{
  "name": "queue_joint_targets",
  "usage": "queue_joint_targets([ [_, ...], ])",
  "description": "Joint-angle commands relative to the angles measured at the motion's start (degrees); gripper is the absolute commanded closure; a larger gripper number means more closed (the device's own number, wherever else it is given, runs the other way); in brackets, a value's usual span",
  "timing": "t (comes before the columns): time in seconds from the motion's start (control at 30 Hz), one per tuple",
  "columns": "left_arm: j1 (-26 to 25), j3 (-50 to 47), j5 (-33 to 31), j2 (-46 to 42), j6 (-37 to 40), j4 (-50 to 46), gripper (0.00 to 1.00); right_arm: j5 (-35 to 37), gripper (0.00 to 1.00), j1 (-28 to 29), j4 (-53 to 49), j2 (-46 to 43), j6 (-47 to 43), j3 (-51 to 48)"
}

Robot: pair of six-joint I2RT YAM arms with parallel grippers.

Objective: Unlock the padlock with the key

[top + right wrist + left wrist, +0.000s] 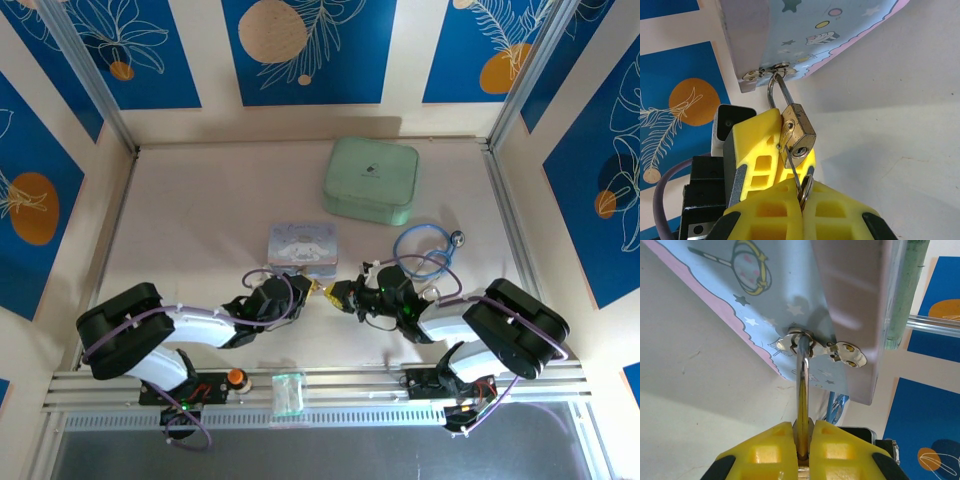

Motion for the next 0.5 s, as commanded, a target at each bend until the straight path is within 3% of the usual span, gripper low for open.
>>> queue_joint_targets([
  [0.0, 0.2, 0.1, -2.2, -0.9, -0.4, 4.7, 1.0, 0.1, 1.0, 0.2, 0.9, 0.1, 0.5, 0.1],
  [0.47, 0.5, 1.7, -1.4, 0.6, 0.1, 4.5, 1.0, 1.2, 1.0, 0.8, -5.1, -4.3, -1.2, -0.3],
])
